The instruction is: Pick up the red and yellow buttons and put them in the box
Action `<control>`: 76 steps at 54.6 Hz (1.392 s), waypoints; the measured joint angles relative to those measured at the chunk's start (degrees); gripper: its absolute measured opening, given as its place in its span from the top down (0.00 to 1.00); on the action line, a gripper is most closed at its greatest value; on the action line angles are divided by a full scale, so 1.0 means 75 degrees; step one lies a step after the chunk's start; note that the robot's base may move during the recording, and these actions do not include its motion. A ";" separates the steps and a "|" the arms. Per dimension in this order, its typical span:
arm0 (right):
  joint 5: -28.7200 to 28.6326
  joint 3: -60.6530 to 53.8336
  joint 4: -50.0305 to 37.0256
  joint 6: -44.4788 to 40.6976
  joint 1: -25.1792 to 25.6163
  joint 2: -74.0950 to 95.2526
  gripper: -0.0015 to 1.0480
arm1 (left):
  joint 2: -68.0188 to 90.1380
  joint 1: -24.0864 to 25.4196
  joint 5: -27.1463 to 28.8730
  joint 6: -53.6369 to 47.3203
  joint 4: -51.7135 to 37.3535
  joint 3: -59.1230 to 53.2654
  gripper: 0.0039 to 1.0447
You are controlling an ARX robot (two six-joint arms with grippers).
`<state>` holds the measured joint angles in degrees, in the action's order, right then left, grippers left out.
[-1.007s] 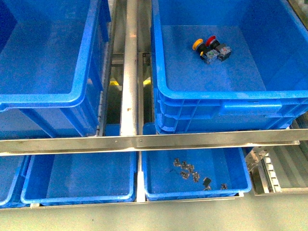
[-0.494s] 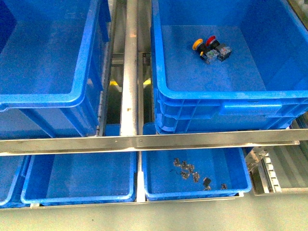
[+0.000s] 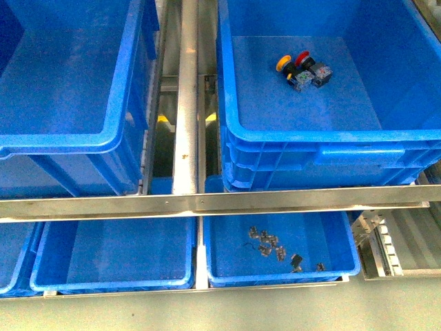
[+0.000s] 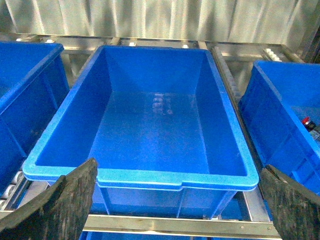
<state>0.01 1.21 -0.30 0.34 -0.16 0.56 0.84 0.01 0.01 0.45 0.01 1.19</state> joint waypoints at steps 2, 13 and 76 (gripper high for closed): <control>0.0009 0.0000 0.0006 0.0000 0.0000 -0.0035 0.96 | 0.0000 0.0000 0.0000 0.0000 0.0000 0.0000 0.07; 0.0015 0.0000 0.0026 0.0000 0.0000 -0.0038 0.96 | 0.0000 0.0000 0.0003 0.0000 0.0000 0.0000 0.07; 0.0015 0.0000 0.0026 -0.0015 0.0000 -0.0038 0.06 | 0.0000 0.0000 0.0000 0.0000 0.0000 0.0000 0.07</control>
<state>0.12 1.21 -0.10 0.23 -0.16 0.27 0.84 0.01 0.01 0.45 0.01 1.19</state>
